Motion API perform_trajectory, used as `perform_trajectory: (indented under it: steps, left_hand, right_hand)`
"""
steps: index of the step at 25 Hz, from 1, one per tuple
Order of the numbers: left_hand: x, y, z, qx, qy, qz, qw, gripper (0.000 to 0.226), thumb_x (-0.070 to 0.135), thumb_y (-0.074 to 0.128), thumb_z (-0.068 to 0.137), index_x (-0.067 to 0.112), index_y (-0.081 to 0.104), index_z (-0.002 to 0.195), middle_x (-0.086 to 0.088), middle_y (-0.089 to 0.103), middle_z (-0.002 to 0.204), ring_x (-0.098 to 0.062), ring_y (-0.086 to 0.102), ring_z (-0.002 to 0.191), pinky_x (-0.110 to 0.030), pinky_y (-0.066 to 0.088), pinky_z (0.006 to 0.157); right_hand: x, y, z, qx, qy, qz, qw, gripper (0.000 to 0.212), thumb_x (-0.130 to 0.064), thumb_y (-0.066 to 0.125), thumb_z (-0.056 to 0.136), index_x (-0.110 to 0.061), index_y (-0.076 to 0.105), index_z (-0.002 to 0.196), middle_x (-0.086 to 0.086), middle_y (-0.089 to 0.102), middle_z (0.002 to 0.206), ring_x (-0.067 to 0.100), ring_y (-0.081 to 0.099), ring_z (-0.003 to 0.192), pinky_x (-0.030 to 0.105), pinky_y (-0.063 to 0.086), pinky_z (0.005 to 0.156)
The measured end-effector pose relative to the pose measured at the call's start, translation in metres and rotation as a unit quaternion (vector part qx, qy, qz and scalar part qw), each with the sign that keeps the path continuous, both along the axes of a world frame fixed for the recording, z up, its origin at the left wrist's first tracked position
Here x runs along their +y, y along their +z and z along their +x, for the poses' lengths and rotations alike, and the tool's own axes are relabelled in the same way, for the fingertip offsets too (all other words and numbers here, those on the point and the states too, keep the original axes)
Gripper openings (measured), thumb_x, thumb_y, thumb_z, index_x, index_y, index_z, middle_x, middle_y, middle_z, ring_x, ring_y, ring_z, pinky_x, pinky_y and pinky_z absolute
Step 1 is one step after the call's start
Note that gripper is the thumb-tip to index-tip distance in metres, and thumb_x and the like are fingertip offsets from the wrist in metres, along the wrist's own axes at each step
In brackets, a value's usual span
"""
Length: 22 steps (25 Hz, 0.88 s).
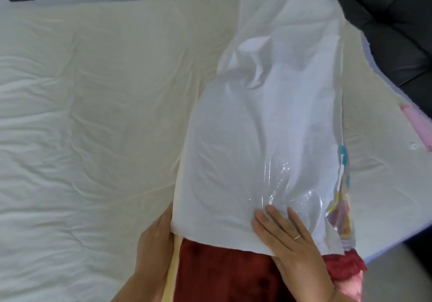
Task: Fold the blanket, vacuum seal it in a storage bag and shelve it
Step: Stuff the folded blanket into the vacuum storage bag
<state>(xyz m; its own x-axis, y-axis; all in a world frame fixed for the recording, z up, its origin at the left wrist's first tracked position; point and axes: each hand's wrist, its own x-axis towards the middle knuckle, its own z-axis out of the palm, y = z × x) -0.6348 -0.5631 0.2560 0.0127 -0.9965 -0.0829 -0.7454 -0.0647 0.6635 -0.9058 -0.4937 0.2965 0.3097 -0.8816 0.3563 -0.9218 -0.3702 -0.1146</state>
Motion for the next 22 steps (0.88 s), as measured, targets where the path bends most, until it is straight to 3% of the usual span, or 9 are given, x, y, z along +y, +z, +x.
perform_trajectory:
  steps: [3, 6, 9, 12, 15, 17, 19, 22]
  left_hand:
    - [0.035, 0.005, 0.009, -0.037, 0.001, -0.009, 0.999, 0.054, 0.000, 0.039, 0.086, 0.019, 0.056, 0.134, -0.002, 0.065, 0.124, -0.027, 0.066, 0.103, -0.037, 0.052, 0.082]
    - [0.070, 0.013, 0.022, -0.097, -0.007, -0.039, 0.995, 0.055, 0.007, 0.034, 0.075, 0.004, 0.063, 0.123, -0.012, 0.072, 0.105, -0.033, 0.071, 0.077, -0.037, 0.055, 0.060]
    - [0.112, 0.017, 0.033, -0.121, 0.001, -0.042, 0.992, 0.057, 0.018, 0.035, 0.069, 0.008, 0.061, 0.118, -0.015, 0.074, 0.091, -0.029, 0.069, 0.056, -0.033, 0.051, 0.042]
    - [0.146, 0.011, 0.024, -0.066, 0.015, 0.019, 0.998, 0.056, 0.021, 0.034, 0.066, 0.020, 0.049, 0.119, -0.011, 0.074, 0.083, -0.017, 0.062, 0.043, -0.020, 0.042, 0.038]
    - [0.147, 0.001, -0.003, -0.013, 0.063, 0.061, 0.996, 0.061, 0.020, 0.033, 0.068, 0.025, 0.042, 0.129, -0.017, 0.073, 0.096, -0.025, 0.067, 0.055, -0.024, 0.047, 0.049]
    - [0.135, 0.000, -0.027, 0.019, 0.096, 0.033, 0.995, 0.059, 0.025, 0.033, 0.077, 0.030, 0.042, 0.135, -0.015, 0.067, 0.116, -0.033, 0.068, 0.091, -0.036, 0.052, 0.073]
    - [0.130, 0.004, -0.055, 0.052, 0.038, -0.025, 0.998, 0.054, 0.034, 0.037, 0.089, 0.021, 0.046, 0.140, -0.007, 0.060, 0.130, -0.024, 0.056, 0.118, -0.031, 0.041, 0.098]
    - [0.118, 0.015, -0.103, 0.017, -0.063, -0.058, 0.996, 0.065, 0.052, 0.035, 0.092, 0.010, 0.046, 0.140, -0.002, 0.052, 0.140, -0.018, 0.049, 0.124, -0.024, 0.013, 0.114]
  right_hand:
    - [0.021, 0.013, -0.001, 0.008, 0.019, 0.035, 0.999, 0.060, 0.005, 0.044, 0.077, -0.013, 0.053, 0.134, -0.001, 0.050, 0.142, 0.021, 0.042, 0.136, 0.050, 0.031, 0.111]
    - [0.033, 0.019, 0.002, 0.007, 0.040, 0.067, 0.997, 0.060, 0.006, 0.042, 0.080, -0.013, 0.054, 0.135, -0.002, 0.047, 0.146, 0.021, 0.038, 0.139, 0.051, 0.030, 0.112]
    - [0.044, 0.020, 0.000, 0.001, 0.084, 0.052, 0.995, 0.051, 0.005, 0.040, 0.089, -0.014, 0.057, 0.133, -0.004, 0.047, 0.145, 0.021, 0.039, 0.139, 0.050, 0.031, 0.112]
    - [0.051, 0.014, -0.008, -0.013, 0.103, 0.035, 0.994, 0.047, 0.005, 0.048, 0.089, -0.015, 0.059, 0.130, -0.004, 0.050, 0.142, 0.022, 0.041, 0.137, 0.049, 0.034, 0.111]
    - [0.047, -0.001, -0.023, -0.005, 0.081, 0.034, 0.996, 0.048, 0.005, 0.048, 0.087, -0.012, 0.057, 0.131, -0.001, 0.050, 0.142, 0.023, 0.042, 0.137, 0.048, 0.036, 0.110]
    - [0.037, -0.006, -0.047, 0.011, 0.059, 0.047, 0.997, 0.050, 0.006, 0.048, 0.086, -0.009, 0.055, 0.133, 0.002, 0.049, 0.143, 0.023, 0.042, 0.137, 0.047, 0.036, 0.110]
    - [0.031, -0.008, -0.080, 0.015, 0.026, 0.068, 0.997, 0.051, 0.006, 0.046, 0.087, -0.009, 0.052, 0.135, 0.004, 0.049, 0.144, 0.022, 0.044, 0.135, 0.045, 0.037, 0.110]
    - [0.031, 0.007, -0.126, 0.036, -0.046, 0.134, 0.989, 0.057, -0.006, 0.038, 0.087, -0.014, 0.037, 0.143, 0.005, 0.043, 0.146, 0.025, 0.048, 0.131, 0.037, 0.028, 0.115]
